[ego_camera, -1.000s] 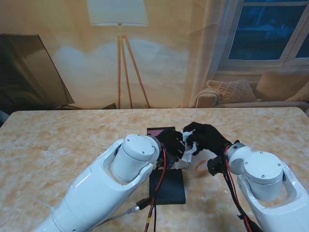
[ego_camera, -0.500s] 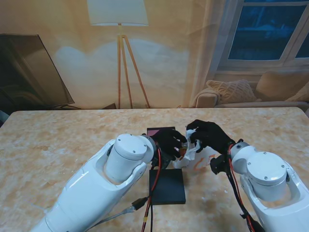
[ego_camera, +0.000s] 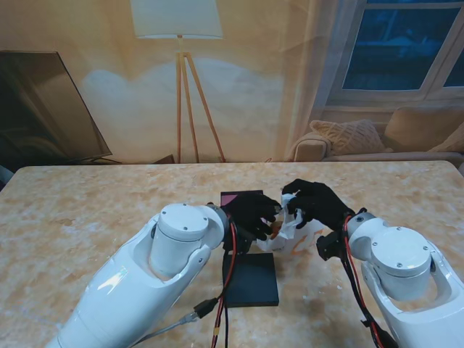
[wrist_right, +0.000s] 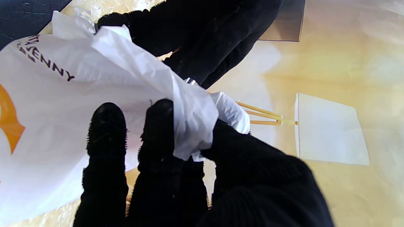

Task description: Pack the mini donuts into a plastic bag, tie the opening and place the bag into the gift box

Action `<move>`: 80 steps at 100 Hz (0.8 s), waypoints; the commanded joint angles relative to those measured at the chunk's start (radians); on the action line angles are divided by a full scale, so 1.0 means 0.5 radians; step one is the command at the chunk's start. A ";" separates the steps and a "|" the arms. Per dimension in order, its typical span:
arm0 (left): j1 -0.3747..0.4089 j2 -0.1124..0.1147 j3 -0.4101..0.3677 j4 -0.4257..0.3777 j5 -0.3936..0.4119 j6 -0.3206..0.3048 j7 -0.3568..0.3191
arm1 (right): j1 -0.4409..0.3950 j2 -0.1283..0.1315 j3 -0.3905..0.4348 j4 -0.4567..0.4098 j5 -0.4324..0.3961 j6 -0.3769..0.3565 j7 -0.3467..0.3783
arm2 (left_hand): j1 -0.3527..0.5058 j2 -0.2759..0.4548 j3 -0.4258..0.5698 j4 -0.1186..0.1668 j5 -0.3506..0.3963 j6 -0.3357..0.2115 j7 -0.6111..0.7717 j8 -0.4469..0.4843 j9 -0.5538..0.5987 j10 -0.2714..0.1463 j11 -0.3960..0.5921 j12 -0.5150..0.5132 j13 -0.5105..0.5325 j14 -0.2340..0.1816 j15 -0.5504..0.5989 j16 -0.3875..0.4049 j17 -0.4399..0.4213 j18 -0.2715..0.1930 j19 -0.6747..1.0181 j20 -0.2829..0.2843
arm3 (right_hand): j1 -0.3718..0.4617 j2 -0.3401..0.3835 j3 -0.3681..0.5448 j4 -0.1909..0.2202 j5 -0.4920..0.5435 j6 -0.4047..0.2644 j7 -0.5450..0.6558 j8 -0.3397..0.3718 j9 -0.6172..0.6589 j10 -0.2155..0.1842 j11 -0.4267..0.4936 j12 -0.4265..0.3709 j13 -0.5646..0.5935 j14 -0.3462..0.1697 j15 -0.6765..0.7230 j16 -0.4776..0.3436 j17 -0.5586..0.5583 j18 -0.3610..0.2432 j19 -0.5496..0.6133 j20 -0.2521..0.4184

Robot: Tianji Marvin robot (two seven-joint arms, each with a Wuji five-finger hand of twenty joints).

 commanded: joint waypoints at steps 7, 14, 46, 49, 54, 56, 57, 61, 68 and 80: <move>0.017 0.014 -0.016 -0.032 -0.055 -0.027 -0.083 | -0.011 -0.016 0.001 -0.011 0.013 0.002 0.033 | 0.085 0.133 -0.090 0.042 -0.017 0.013 -0.131 -0.021 -0.046 -0.003 0.001 0.000 -0.027 0.027 -0.033 -0.062 -0.007 0.007 -0.028 -0.014 | 0.019 0.080 0.002 0.009 0.000 -0.016 0.076 0.038 -0.004 -0.085 0.053 0.030 -0.006 -0.052 0.046 0.002 -0.008 -0.016 0.025 0.026; 0.015 0.020 -0.021 -0.028 -0.082 -0.036 -0.106 | -0.012 -0.015 0.004 -0.010 0.015 -0.004 0.038 | 0.085 0.146 -0.128 0.048 -0.004 0.020 -0.160 -0.014 -0.015 -0.010 0.016 0.011 -0.014 0.040 -0.025 -0.059 -0.013 0.020 -0.024 -0.010 | 0.019 0.080 0.002 0.009 -0.001 -0.016 0.075 0.038 -0.004 -0.084 0.054 0.031 -0.005 -0.052 0.046 0.002 -0.006 -0.017 0.024 0.028; -0.019 0.082 0.021 -0.002 0.083 -0.144 -0.236 | -0.020 -0.015 0.025 -0.007 -0.008 -0.025 0.029 | 0.086 0.081 -0.232 0.059 0.135 -0.101 -0.109 0.220 0.184 -0.181 0.059 0.112 0.141 0.047 0.236 0.353 -0.078 0.009 0.258 0.260 | 0.015 0.083 0.006 0.011 -0.002 -0.017 0.078 0.048 -0.010 -0.084 0.064 0.045 -0.017 -0.049 0.071 0.015 -0.019 -0.013 0.026 0.036; -0.021 0.087 0.025 -0.001 0.097 -0.156 -0.245 | -0.020 -0.015 0.025 -0.009 -0.009 -0.024 0.028 | 0.086 0.073 -0.234 0.058 0.146 -0.111 -0.091 0.231 0.212 -0.199 0.063 0.114 0.159 0.038 0.273 0.417 -0.071 -0.004 0.283 0.311 | 0.015 0.083 0.007 0.011 -0.002 -0.016 0.079 0.050 -0.011 -0.083 0.065 0.046 -0.019 -0.050 0.075 0.017 -0.023 -0.014 0.026 0.037; -0.024 0.094 0.031 0.001 0.120 -0.174 -0.258 | -0.020 -0.015 0.026 -0.010 -0.012 -0.023 0.027 | 0.086 0.065 -0.232 0.054 0.171 -0.120 -0.061 0.241 0.256 -0.188 0.065 0.108 0.168 0.020 0.318 0.496 -0.067 -0.020 0.307 0.368 | 0.015 0.083 0.007 0.012 -0.003 -0.016 0.079 0.051 -0.011 -0.084 0.065 0.047 -0.019 -0.047 0.079 0.019 -0.024 -0.014 0.028 0.040; -0.025 0.096 0.032 0.002 0.125 -0.183 -0.262 | -0.020 -0.015 0.026 -0.011 -0.013 -0.023 0.027 | 0.086 0.064 -0.233 0.053 0.176 -0.125 -0.053 0.243 0.260 -0.185 0.060 0.103 0.160 0.017 0.320 0.511 -0.070 -0.022 0.307 0.379 | 0.014 0.083 0.007 0.012 -0.002 -0.017 0.079 0.052 -0.011 -0.083 0.066 0.048 -0.020 -0.048 0.080 0.019 -0.025 -0.015 0.029 0.042; -0.025 0.097 0.032 0.003 0.126 -0.188 -0.265 | -0.020 -0.015 0.026 -0.011 -0.014 -0.023 0.027 | 0.086 0.063 -0.233 0.053 0.179 -0.128 -0.050 0.244 0.262 -0.184 0.060 0.102 0.159 0.015 0.320 0.515 -0.071 -0.021 0.307 0.381 | 0.014 0.083 0.008 0.013 -0.002 -0.017 0.079 0.052 -0.011 -0.083 0.066 0.048 -0.020 -0.048 0.080 0.019 -0.025 -0.015 0.029 0.042; -0.024 0.101 0.030 0.004 0.125 -0.201 -0.272 | -0.021 -0.015 0.028 -0.012 -0.015 -0.024 0.027 | 0.086 0.048 -0.212 0.056 0.191 -0.138 -0.030 0.254 0.261 -0.183 0.056 0.097 0.146 0.007 0.301 0.517 -0.078 -0.020 0.299 0.389 | 0.013 0.084 0.008 0.013 -0.002 -0.018 0.078 0.053 -0.009 -0.084 0.066 0.048 -0.019 -0.049 0.081 0.020 -0.025 -0.016 0.031 0.044; -0.020 0.105 0.026 0.002 0.133 -0.223 -0.273 | -0.023 -0.016 0.030 -0.015 -0.015 -0.027 0.023 | 0.086 0.026 -0.157 0.040 0.193 -0.148 0.016 0.257 0.238 -0.215 0.061 0.094 0.150 -0.024 0.190 0.470 -0.079 -0.027 0.269 0.407 | 0.012 0.083 0.008 0.013 0.001 -0.020 0.079 0.054 -0.010 -0.083 0.066 0.049 -0.021 -0.050 0.081 0.020 -0.025 -0.016 0.031 0.046; -0.008 0.107 0.028 0.001 0.170 -0.286 -0.250 | -0.028 -0.019 0.031 -0.021 -0.014 -0.029 0.010 | 0.086 -0.020 -0.111 0.034 0.199 -0.159 0.067 0.275 0.230 -0.211 0.091 0.110 0.225 -0.062 0.178 0.435 -0.009 -0.066 0.270 0.404 | 0.012 0.084 0.008 0.013 -0.002 -0.018 0.078 0.056 -0.011 -0.083 0.066 0.050 -0.020 -0.050 0.082 0.020 -0.025 -0.016 0.031 0.049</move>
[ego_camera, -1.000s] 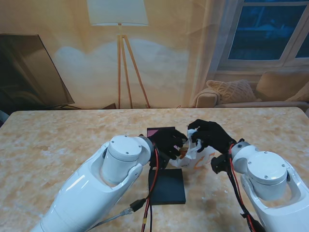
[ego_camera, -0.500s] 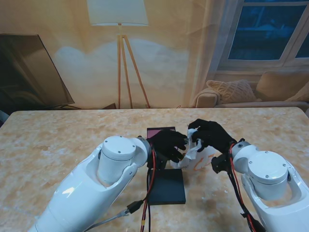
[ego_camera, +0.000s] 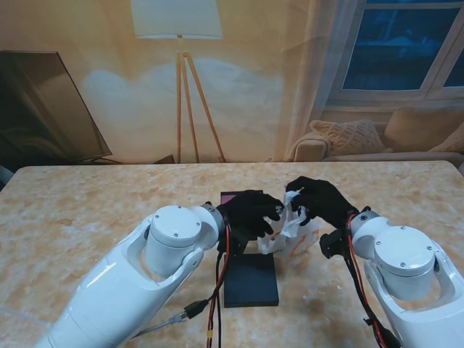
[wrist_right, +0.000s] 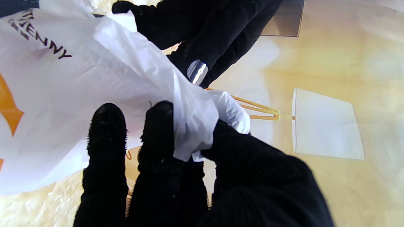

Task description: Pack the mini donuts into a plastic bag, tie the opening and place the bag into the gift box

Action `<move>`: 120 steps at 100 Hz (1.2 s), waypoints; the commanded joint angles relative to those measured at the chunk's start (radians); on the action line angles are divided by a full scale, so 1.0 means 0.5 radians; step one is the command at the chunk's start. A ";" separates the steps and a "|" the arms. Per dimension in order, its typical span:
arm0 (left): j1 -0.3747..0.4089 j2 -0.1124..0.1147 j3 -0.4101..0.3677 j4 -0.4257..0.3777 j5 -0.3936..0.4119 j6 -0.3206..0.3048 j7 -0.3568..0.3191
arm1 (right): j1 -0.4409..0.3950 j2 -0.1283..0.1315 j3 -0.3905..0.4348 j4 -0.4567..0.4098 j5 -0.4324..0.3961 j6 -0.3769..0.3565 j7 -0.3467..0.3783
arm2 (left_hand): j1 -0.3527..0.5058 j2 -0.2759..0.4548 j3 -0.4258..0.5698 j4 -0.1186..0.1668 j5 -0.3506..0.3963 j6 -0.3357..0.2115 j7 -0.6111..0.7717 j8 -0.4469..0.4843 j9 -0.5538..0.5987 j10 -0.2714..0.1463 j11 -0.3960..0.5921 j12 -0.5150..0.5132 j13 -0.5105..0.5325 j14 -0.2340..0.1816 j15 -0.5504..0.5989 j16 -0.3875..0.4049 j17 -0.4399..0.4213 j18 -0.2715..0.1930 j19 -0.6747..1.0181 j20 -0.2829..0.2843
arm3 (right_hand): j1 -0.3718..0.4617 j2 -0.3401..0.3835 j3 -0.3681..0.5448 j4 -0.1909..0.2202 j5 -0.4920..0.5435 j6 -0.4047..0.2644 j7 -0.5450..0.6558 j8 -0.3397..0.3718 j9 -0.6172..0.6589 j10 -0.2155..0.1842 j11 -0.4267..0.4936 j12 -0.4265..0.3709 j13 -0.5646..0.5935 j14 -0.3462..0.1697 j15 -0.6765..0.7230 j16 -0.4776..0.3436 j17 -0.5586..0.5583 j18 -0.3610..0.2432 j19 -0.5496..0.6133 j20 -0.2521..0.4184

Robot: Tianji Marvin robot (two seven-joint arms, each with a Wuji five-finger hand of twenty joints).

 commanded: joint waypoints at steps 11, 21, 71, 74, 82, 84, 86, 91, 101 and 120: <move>0.018 0.007 -0.006 -0.010 0.045 -0.107 -0.016 | -0.029 -0.019 -0.001 -0.023 -0.006 -0.012 0.009 | 0.086 -0.060 0.013 0.014 0.059 -0.094 0.165 0.058 0.019 -0.050 0.048 0.022 0.065 -0.018 0.047 -0.003 0.032 -0.040 -0.001 0.035 | 0.011 0.084 0.007 0.013 -0.003 -0.020 0.076 0.036 -0.011 -0.084 0.064 0.049 -0.019 -0.051 0.039 0.020 -0.005 -0.016 0.031 0.047; 0.016 0.015 0.009 -0.003 0.124 -0.176 -0.010 | -0.031 -0.021 0.000 -0.025 -0.010 -0.013 0.002 | 0.086 -0.093 -0.001 0.023 0.046 -0.113 0.270 0.057 0.033 -0.061 0.064 0.034 0.085 -0.026 0.111 0.043 0.035 -0.038 0.019 0.044 | 0.011 0.085 0.008 0.013 -0.003 -0.019 0.076 0.037 -0.011 -0.084 0.064 0.050 -0.018 -0.051 0.040 0.020 -0.006 -0.015 0.030 0.048; 0.122 0.103 -0.061 0.022 0.635 -0.454 -0.007 | -0.043 -0.018 0.014 -0.026 -0.013 -0.024 0.009 | 0.019 -0.180 0.033 0.035 -0.029 -0.138 0.556 -0.058 0.006 -0.067 0.232 0.249 0.127 -0.160 0.545 0.552 0.039 -0.150 0.263 0.272 | 0.007 0.084 0.023 0.017 0.000 -0.022 0.088 0.059 -0.009 -0.085 0.073 0.062 -0.018 -0.050 0.056 0.027 -0.009 -0.013 0.028 0.057; 0.140 0.110 -0.074 0.026 0.678 -0.473 -0.003 | -0.044 -0.018 0.015 -0.027 -0.014 -0.026 0.009 | 0.009 -0.187 0.042 0.033 -0.031 -0.136 0.559 -0.059 0.002 -0.069 0.245 0.272 0.125 -0.162 0.560 0.575 0.039 -0.153 0.274 0.286 | 0.005 0.084 0.023 0.017 -0.001 -0.022 0.089 0.061 -0.010 -0.086 0.073 0.063 -0.019 -0.052 0.057 0.028 -0.012 -0.014 0.027 0.058; 0.186 0.129 -0.110 0.036 0.781 -0.514 0.001 | -0.046 -0.017 0.017 -0.026 -0.016 -0.030 0.012 | -0.011 -0.207 0.063 0.034 -0.027 -0.124 0.548 -0.073 0.000 -0.058 0.260 0.310 0.122 -0.164 0.577 0.607 0.034 -0.155 0.286 0.307 | 0.003 0.084 0.027 0.018 0.000 -0.022 0.090 0.065 -0.007 -0.085 0.076 0.067 -0.018 -0.053 0.063 0.031 -0.008 -0.014 0.030 0.061; 0.200 0.133 -0.119 0.035 0.802 -0.518 0.003 | -0.046 -0.017 0.017 -0.026 -0.015 -0.030 0.013 | -0.115 -0.259 0.255 -0.007 -0.021 -0.122 0.542 -0.071 0.003 -0.056 0.262 0.335 0.125 -0.168 0.581 0.632 0.036 -0.153 0.284 0.334 | 0.002 0.085 0.028 0.018 0.001 -0.022 0.089 0.066 -0.007 -0.086 0.076 0.067 -0.017 -0.052 0.064 0.031 -0.011 -0.014 0.029 0.061; 0.213 0.136 -0.128 0.035 0.820 -0.524 0.006 | -0.046 -0.017 0.018 -0.026 -0.014 -0.030 0.013 | -0.194 -0.297 0.398 -0.038 -0.019 -0.116 0.534 -0.073 0.010 -0.055 0.267 0.354 0.134 -0.170 0.588 0.650 0.041 -0.153 0.286 0.355 | 0.002 0.085 0.029 0.019 0.003 -0.024 0.090 0.067 -0.007 -0.085 0.076 0.067 -0.017 -0.051 0.065 0.031 -0.008 -0.014 0.030 0.062; 0.242 0.146 -0.149 0.035 0.868 -0.540 0.006 | -0.046 -0.017 0.019 -0.025 -0.013 -0.029 0.016 | -0.241 -0.328 0.472 -0.044 0.002 -0.091 0.503 -0.098 0.022 -0.047 0.285 0.384 0.148 -0.170 0.621 0.674 0.053 -0.151 0.315 0.373 | 0.001 0.082 0.030 0.019 0.002 -0.024 0.090 0.069 -0.008 -0.085 0.075 0.067 -0.017 -0.052 0.066 0.032 -0.010 -0.014 0.029 0.062; 0.284 0.171 -0.174 0.031 0.948 -0.542 -0.027 | -0.046 -0.018 0.020 -0.025 -0.007 -0.029 0.014 | -0.406 -0.396 0.719 -0.076 0.040 -0.063 0.374 -0.111 0.037 -0.041 0.295 0.442 0.168 -0.177 0.665 0.709 0.069 -0.155 0.360 0.398 | 0.000 0.081 0.033 0.019 0.002 -0.024 0.089 0.071 -0.007 -0.088 0.076 0.069 -0.016 -0.053 0.067 0.032 -0.007 -0.013 0.031 0.064; 0.294 0.197 -0.156 0.101 1.052 -0.581 -0.081 | -0.050 -0.016 0.026 -0.024 0.004 -0.035 0.022 | -0.607 -0.508 1.053 -0.084 0.069 -0.040 0.198 -0.143 0.025 -0.048 0.327 0.504 0.167 -0.194 0.689 0.731 0.072 -0.166 0.373 0.411 | -0.002 0.083 0.035 0.019 0.002 -0.026 0.088 0.074 -0.007 -0.086 0.075 0.070 -0.016 -0.054 0.067 0.032 -0.007 -0.014 0.030 0.066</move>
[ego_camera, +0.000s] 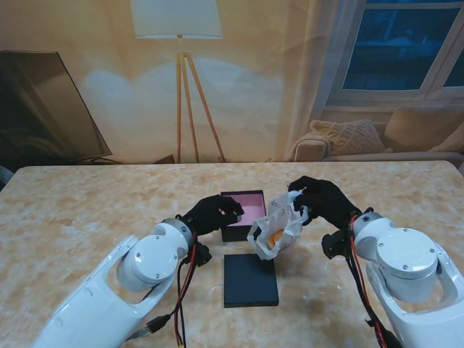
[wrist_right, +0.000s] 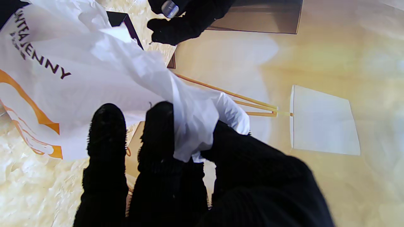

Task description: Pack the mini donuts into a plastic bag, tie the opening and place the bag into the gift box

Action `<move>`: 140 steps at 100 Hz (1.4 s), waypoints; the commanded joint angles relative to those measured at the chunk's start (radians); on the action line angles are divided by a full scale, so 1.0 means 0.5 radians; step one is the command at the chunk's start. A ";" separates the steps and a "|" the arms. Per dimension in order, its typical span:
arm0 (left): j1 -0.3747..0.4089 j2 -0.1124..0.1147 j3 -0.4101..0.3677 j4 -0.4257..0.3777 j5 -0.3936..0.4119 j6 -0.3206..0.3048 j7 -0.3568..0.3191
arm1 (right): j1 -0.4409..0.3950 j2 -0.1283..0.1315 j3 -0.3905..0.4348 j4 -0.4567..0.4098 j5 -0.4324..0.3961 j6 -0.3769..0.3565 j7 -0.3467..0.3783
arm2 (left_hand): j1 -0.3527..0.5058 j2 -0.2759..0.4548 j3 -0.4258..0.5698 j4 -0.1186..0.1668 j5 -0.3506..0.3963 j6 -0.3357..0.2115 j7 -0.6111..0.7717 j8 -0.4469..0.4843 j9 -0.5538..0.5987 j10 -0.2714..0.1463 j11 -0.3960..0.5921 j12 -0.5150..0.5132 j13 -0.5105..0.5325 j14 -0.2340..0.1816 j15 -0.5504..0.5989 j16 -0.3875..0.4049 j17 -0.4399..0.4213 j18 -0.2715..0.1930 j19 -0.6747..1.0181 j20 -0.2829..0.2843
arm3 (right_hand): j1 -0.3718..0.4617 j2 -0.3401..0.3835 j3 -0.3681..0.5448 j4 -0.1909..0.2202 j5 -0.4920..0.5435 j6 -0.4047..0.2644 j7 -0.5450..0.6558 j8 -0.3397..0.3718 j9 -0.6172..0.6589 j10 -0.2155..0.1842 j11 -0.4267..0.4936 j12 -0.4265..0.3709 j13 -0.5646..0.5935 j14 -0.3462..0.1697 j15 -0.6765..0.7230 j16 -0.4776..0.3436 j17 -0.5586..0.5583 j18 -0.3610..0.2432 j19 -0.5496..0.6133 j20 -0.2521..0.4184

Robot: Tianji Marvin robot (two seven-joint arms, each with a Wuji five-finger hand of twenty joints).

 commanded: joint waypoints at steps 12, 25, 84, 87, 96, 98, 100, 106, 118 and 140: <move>-0.016 0.002 0.056 0.094 0.027 -0.012 -0.012 | -0.026 -0.012 0.006 -0.016 0.014 -0.007 0.042 | -0.212 -0.058 0.309 0.055 -0.024 0.010 -0.187 -0.113 -0.027 -0.036 0.063 0.088 0.025 -0.062 0.070 0.067 -0.006 -0.076 0.056 0.052 | -0.001 0.069 0.024 0.019 0.013 -0.024 0.086 0.027 -0.005 -0.087 0.072 0.023 -0.016 -0.053 0.057 0.033 -0.004 -0.014 0.029 0.048; -0.052 -0.009 0.096 0.140 0.059 -0.003 0.020 | -0.031 -0.012 0.013 -0.020 0.024 -0.012 0.043 | -0.278 -0.124 0.380 0.045 -0.120 0.020 -0.251 -0.174 -0.072 -0.049 0.105 0.141 0.009 -0.089 0.097 0.089 -0.014 -0.101 0.068 0.060 | 0.000 0.069 0.024 0.019 0.013 -0.023 0.084 0.026 -0.004 -0.087 0.072 0.024 -0.015 -0.054 0.058 0.032 -0.004 -0.014 0.028 0.049; -0.309 -0.020 0.356 0.269 0.123 0.133 -0.074 | -0.043 -0.004 0.035 -0.016 0.024 -0.039 0.072 | -0.571 -0.234 0.455 0.006 -0.306 0.202 -0.595 -0.364 -0.381 0.054 0.131 0.367 -0.102 -0.181 0.274 0.270 -0.059 -0.166 0.155 0.132 | 0.002 0.065 0.020 0.019 0.017 -0.026 0.079 0.026 -0.002 -0.085 0.068 0.021 -0.013 -0.050 0.053 0.029 -0.002 -0.013 0.023 0.049; -0.315 -0.028 0.366 0.276 0.116 0.137 -0.059 | -0.041 -0.004 0.036 -0.014 0.029 -0.035 0.074 | -0.571 -0.239 0.462 0.006 -0.316 0.205 -0.600 -0.368 -0.388 0.052 0.136 0.373 -0.098 -0.188 0.281 0.273 -0.055 -0.166 0.157 0.132 | 0.003 0.065 0.020 0.019 0.018 -0.025 0.079 0.026 -0.003 -0.084 0.067 0.021 -0.013 -0.050 0.053 0.029 -0.002 -0.012 0.023 0.049; -0.339 -0.034 0.396 0.292 0.103 0.135 -0.057 | -0.038 -0.004 0.038 -0.012 0.036 -0.026 0.078 | -0.591 -0.273 0.507 0.002 -0.347 0.201 -0.618 -0.391 -0.410 0.054 0.150 0.399 -0.101 -0.207 0.299 0.276 -0.055 -0.166 0.159 0.130 | 0.005 0.063 0.018 0.018 0.021 -0.024 0.077 0.025 -0.002 -0.084 0.067 0.022 -0.016 -0.047 0.053 0.030 -0.007 -0.011 0.021 0.049; -0.343 -0.035 0.402 0.294 0.099 0.137 -0.061 | -0.038 -0.003 0.038 -0.012 0.033 -0.026 0.079 | -0.591 -0.283 0.517 0.000 -0.345 0.199 -0.618 -0.395 -0.409 0.054 0.153 0.403 -0.101 -0.209 0.301 0.276 -0.055 -0.166 0.159 0.130 | 0.007 0.063 0.018 0.017 0.021 -0.023 0.077 0.025 -0.002 -0.077 0.067 0.022 -0.016 -0.048 0.053 0.030 -0.006 -0.007 0.023 0.049; -0.347 -0.035 0.407 0.295 0.096 0.137 -0.065 | -0.037 -0.002 0.037 -0.011 0.029 -0.028 0.081 | -0.593 -0.293 0.519 -0.001 -0.341 0.191 -0.616 -0.396 -0.408 0.052 0.154 0.405 -0.100 -0.210 0.303 0.276 -0.055 -0.166 0.159 0.130 | 0.007 0.062 0.017 0.017 0.021 -0.023 0.076 0.025 -0.002 -0.081 0.066 0.022 -0.016 -0.046 0.053 0.030 -0.009 -0.008 0.022 0.049; -0.357 -0.029 0.419 0.300 0.088 0.122 -0.091 | -0.037 -0.001 0.039 -0.010 0.021 -0.036 0.086 | -0.601 -0.320 0.530 -0.006 -0.299 0.139 -0.595 -0.392 -0.407 0.053 0.156 0.410 -0.100 -0.217 0.308 0.277 -0.054 -0.166 0.159 0.129 | 0.006 0.064 0.017 0.017 0.019 -0.023 0.075 0.025 -0.002 -0.077 0.065 0.021 -0.016 -0.047 0.053 0.030 -0.007 -0.008 0.022 0.050; -0.349 -0.005 0.412 0.286 0.053 0.079 -0.171 | -0.037 0.000 0.042 -0.011 0.014 -0.046 0.087 | -0.618 -0.379 0.581 -0.021 -0.190 0.069 -0.507 -0.349 -0.435 0.061 0.119 0.405 -0.138 -0.213 0.284 0.274 -0.071 -0.172 0.130 0.114 | 0.007 0.064 0.016 0.017 0.021 -0.022 0.075 0.025 -0.002 -0.085 0.064 0.020 -0.015 -0.047 0.053 0.029 -0.008 -0.012 0.022 0.049; -0.327 0.030 0.390 0.258 -0.011 0.061 -0.285 | -0.035 -0.002 0.037 -0.015 0.012 -0.041 0.077 | -0.546 -0.511 0.715 -0.039 -0.008 -0.021 -0.290 -0.175 -0.464 0.062 0.040 0.386 -0.207 -0.170 0.189 0.281 -0.132 -0.145 0.042 0.094 | 0.006 0.065 0.014 0.017 0.020 -0.024 0.073 0.024 -0.002 -0.083 0.064 0.020 -0.017 -0.049 0.051 0.028 -0.005 -0.014 0.022 0.049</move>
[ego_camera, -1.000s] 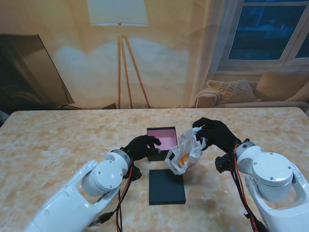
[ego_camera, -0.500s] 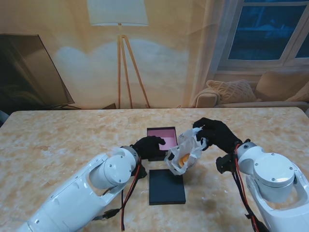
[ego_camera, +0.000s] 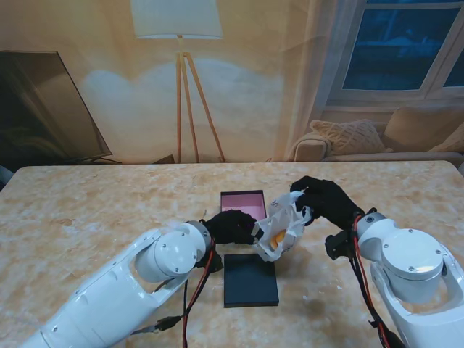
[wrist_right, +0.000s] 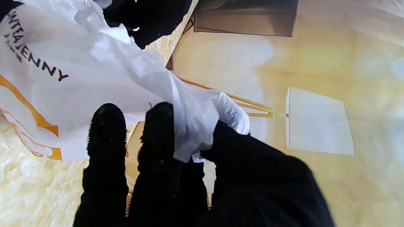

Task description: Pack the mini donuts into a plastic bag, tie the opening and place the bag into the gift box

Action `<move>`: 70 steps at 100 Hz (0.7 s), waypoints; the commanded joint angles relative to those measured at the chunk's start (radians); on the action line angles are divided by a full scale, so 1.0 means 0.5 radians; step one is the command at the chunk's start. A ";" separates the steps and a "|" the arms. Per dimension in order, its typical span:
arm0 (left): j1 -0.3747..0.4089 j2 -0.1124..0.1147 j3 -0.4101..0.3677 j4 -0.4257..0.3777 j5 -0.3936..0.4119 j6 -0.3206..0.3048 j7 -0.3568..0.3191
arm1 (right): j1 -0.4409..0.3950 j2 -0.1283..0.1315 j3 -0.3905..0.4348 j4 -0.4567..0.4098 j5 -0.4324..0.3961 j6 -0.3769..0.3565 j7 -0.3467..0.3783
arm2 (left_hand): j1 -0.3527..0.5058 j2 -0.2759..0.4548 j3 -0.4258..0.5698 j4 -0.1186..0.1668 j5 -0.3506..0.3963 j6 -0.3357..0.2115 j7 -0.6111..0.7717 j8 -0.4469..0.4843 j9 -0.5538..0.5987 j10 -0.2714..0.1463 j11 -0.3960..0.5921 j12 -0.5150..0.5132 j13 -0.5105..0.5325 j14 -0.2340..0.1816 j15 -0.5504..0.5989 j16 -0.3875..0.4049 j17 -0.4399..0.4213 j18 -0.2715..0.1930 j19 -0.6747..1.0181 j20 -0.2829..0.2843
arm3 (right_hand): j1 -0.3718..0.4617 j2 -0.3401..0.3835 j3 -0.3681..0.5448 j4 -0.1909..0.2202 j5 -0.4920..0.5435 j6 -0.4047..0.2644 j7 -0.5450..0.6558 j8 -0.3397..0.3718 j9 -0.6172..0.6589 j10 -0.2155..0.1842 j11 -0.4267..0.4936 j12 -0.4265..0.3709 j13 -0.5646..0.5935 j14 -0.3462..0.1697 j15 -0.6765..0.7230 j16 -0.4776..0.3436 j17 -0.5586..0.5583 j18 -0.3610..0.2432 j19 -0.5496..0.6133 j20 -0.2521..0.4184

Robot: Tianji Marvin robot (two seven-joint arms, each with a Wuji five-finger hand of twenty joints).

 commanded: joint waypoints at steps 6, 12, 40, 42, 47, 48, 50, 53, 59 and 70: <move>0.005 0.015 0.011 -0.017 -0.028 0.007 -0.073 | -0.012 -0.009 -0.007 -0.010 0.004 -0.001 0.023 | 0.022 -0.140 0.129 -0.051 0.146 -0.128 0.245 0.196 -0.072 0.009 -0.097 -0.061 -0.075 0.035 -0.139 0.012 -0.061 0.006 -0.082 -0.005 | 0.006 0.065 0.013 0.017 0.019 -0.023 0.072 0.023 -0.003 -0.081 0.063 0.019 -0.017 -0.049 0.032 0.028 -0.004 -0.012 0.022 0.048; -0.003 0.016 0.023 -0.010 -0.041 0.009 -0.089 | -0.013 -0.009 -0.005 -0.010 0.005 -0.003 0.024 | 0.016 -0.167 0.155 -0.059 0.165 -0.141 0.429 0.343 -0.068 0.015 -0.181 -0.156 -0.117 0.092 -0.257 -0.061 -0.080 0.026 -0.119 -0.014 | 0.005 0.068 0.012 0.017 0.018 -0.024 0.072 0.023 -0.004 -0.083 0.063 0.019 -0.016 -0.050 0.030 0.027 -0.005 -0.013 0.022 0.048; 0.023 -0.005 0.020 -0.012 -0.082 0.068 -0.038 | -0.023 -0.005 0.005 -0.011 -0.021 -0.021 0.030 | 0.348 -0.198 -0.256 -0.252 0.023 -0.282 1.600 0.777 0.096 -0.022 -0.244 -0.347 -0.108 0.205 -0.555 -0.373 -0.077 0.103 -0.215 -0.069 | 0.007 0.065 0.011 0.017 0.018 -0.025 0.071 0.022 -0.004 -0.083 0.064 0.018 -0.015 -0.049 0.029 0.026 -0.005 -0.013 0.021 0.047; 0.030 -0.005 0.013 -0.017 -0.085 0.073 -0.033 | -0.025 -0.004 0.006 -0.010 -0.026 -0.024 0.030 | 0.373 -0.176 -0.277 -0.241 0.041 -0.290 1.649 0.769 0.127 -0.027 -0.235 -0.354 -0.094 0.211 -0.568 -0.394 -0.069 0.117 -0.228 -0.080 | 0.006 0.066 0.011 0.017 0.019 -0.024 0.071 0.022 -0.003 -0.083 0.064 0.019 -0.016 -0.049 0.029 0.026 -0.005 -0.013 0.021 0.047; 0.055 -0.009 -0.010 -0.033 -0.100 0.084 -0.016 | -0.031 -0.003 0.011 -0.009 -0.040 -0.034 0.030 | 0.425 -0.127 -0.309 -0.225 0.094 -0.287 1.763 0.764 0.234 -0.026 -0.207 -0.370 -0.041 0.238 -0.603 -0.445 -0.038 0.149 -0.248 -0.103 | 0.007 0.066 0.012 0.017 0.019 -0.023 0.072 0.022 -0.004 -0.082 0.064 0.019 -0.016 -0.049 0.031 0.027 -0.006 -0.013 0.021 0.047; 0.061 -0.010 -0.016 -0.036 -0.104 0.086 -0.010 | -0.033 -0.003 0.012 -0.009 -0.043 -0.036 0.029 | 0.433 -0.115 -0.323 -0.222 0.094 -0.284 1.779 0.758 0.259 -0.027 -0.202 -0.378 -0.024 0.240 -0.612 -0.460 -0.026 0.154 -0.253 -0.111 | 0.006 0.066 0.011 0.017 0.019 -0.023 0.072 0.022 -0.004 -0.082 0.065 0.019 -0.016 -0.048 0.031 0.027 -0.006 -0.013 0.021 0.047; 0.073 -0.014 -0.026 -0.044 -0.113 0.093 0.004 | -0.037 -0.003 0.015 -0.008 -0.048 -0.042 0.028 | 0.451 -0.082 -0.348 -0.214 0.091 -0.260 1.804 0.753 0.323 -0.022 -0.183 -0.388 0.020 0.252 -0.615 -0.482 0.003 0.174 -0.262 -0.128 | 0.006 0.066 0.011 0.017 0.019 -0.022 0.072 0.022 -0.004 -0.082 0.065 0.019 -0.018 -0.047 0.031 0.027 -0.007 -0.014 0.020 0.047; 0.094 -0.022 -0.043 -0.058 -0.127 0.108 0.034 | -0.043 -0.003 0.020 -0.007 -0.055 -0.050 0.024 | 0.479 -0.048 -0.389 -0.195 0.085 -0.232 1.833 0.749 0.408 -0.018 -0.150 -0.408 0.088 0.269 -0.602 -0.510 0.046 0.188 -0.255 -0.153 | 0.006 0.067 0.011 0.017 0.017 -0.022 0.071 0.022 -0.006 -0.081 0.064 0.020 -0.020 -0.045 0.034 0.028 -0.011 -0.014 0.020 0.047; 0.131 -0.041 -0.073 -0.087 -0.170 0.145 0.089 | -0.056 -0.001 0.032 -0.005 -0.075 -0.064 0.024 | 0.522 -0.024 -0.400 -0.173 0.063 -0.185 1.861 0.773 0.574 -0.008 -0.098 -0.441 0.237 0.286 -0.564 -0.546 0.145 0.209 -0.232 -0.193 | 0.006 0.065 0.011 0.017 0.018 -0.021 0.071 0.022 -0.006 -0.079 0.066 0.022 -0.021 -0.044 0.038 0.031 -0.012 -0.014 0.024 0.049; 0.176 -0.057 -0.121 -0.135 -0.293 0.157 0.119 | -0.088 0.001 0.063 -0.009 -0.115 -0.080 0.020 | 0.552 -0.012 -0.397 -0.151 0.041 -0.200 1.887 0.811 0.692 -0.009 -0.037 -0.516 0.364 0.284 -0.500 -0.591 0.241 0.232 -0.157 -0.254 | 0.010 0.064 0.012 0.018 0.021 -0.018 0.072 0.022 -0.008 -0.074 0.068 0.025 -0.026 -0.037 0.048 0.035 -0.023 -0.012 0.028 0.054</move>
